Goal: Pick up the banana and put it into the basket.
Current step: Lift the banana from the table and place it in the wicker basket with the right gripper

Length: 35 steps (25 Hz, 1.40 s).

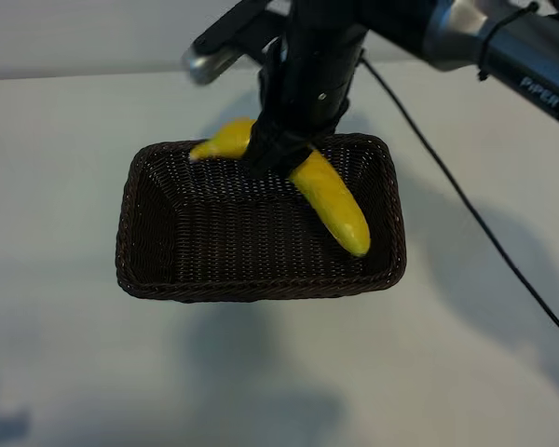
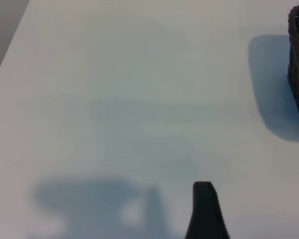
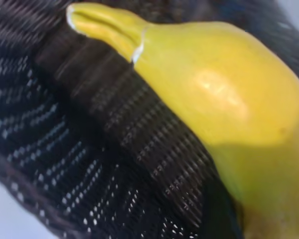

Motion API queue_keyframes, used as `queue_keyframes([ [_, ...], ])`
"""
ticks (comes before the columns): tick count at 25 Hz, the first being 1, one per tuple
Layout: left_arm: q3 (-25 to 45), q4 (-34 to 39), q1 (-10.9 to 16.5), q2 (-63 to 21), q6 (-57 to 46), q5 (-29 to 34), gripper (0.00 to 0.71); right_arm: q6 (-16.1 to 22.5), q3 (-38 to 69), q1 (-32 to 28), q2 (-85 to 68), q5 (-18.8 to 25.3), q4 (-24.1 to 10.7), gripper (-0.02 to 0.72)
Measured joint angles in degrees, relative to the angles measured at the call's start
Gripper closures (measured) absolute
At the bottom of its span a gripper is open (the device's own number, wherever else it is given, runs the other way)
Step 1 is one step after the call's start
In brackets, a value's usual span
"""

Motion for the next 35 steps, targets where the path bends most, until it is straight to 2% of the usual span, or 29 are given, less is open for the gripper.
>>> queue_keyframes([
  [6, 0.0, 0.0, 0.0, 0.0, 0.0, 0.0, 0.19, -15.5, 0.0, 2.39, 0.17, -2.72, -1.92, 0.266],
  [9, 0.0, 0.0, 0.0, 0.0, 0.0, 0.0, 0.19, -19.2, 0.0, 3.0, 0.41, -4.54, -2.3, 0.266],
  [18, 0.0, 0.0, 0.0, 0.0, 0.0, 0.0, 0.19, -23.65, 0.0, 3.12, 3.06, -5.96, -3.38, 0.266],
  [26, 0.0, 0.0, 0.0, 0.0, 0.0, 0.0, 0.19, -23.82, 0.0, 3.12, 5.83, -8.61, -3.38, 0.266],
  [35, 0.0, 0.0, 0.0, 0.0, 0.0, 0.0, 0.19, -24.23, -0.02, 3.12, 9.08, -9.45, -2.87, 0.266],
])
